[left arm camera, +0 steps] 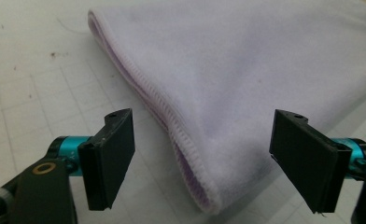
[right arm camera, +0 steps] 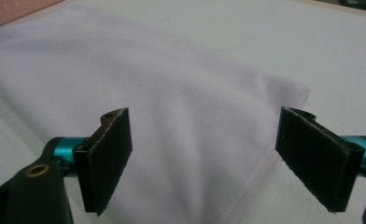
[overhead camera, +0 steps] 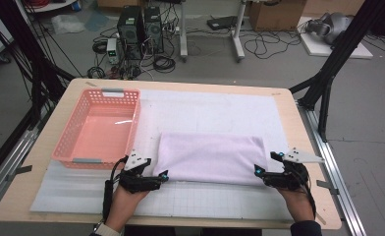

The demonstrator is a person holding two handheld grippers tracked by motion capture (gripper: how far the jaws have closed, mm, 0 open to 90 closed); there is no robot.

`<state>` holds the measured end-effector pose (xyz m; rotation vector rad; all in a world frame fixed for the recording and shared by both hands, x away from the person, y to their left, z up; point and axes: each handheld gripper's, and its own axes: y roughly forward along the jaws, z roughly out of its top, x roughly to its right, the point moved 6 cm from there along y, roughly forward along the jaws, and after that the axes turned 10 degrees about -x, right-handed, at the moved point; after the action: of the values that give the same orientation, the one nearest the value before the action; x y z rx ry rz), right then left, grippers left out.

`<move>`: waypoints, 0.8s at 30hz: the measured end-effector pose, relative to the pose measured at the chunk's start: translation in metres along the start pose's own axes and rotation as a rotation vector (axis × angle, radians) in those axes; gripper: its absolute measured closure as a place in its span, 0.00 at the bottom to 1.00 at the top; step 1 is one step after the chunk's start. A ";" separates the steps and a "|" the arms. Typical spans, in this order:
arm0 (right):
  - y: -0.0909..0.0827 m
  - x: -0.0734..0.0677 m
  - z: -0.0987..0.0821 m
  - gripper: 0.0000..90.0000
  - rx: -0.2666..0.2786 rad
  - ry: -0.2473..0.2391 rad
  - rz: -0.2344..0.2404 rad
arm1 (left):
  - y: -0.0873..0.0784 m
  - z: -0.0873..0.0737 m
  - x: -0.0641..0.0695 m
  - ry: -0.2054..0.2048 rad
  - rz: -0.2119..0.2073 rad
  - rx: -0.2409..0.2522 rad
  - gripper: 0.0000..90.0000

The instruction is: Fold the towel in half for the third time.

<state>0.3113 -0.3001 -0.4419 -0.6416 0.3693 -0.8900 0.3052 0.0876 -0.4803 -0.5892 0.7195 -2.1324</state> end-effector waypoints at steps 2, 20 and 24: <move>0.002 -0.004 0.005 0.20 0.005 -0.009 0.007 | 0.002 -0.002 -0.002 -0.007 0.009 -0.022 0.28; 0.045 -0.048 0.069 0.21 0.001 -0.094 0.121 | 0.003 -0.007 -0.001 -0.014 -0.018 -0.070 0.49; 0.058 -0.053 0.079 0.21 -0.030 -0.114 0.135 | 0.003 -0.007 0.001 0.003 -0.018 -0.076 0.55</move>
<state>0.3587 -0.2022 -0.4187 -0.6843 0.3204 -0.7172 0.3021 0.0876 -0.4877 -0.6351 0.8022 -2.1306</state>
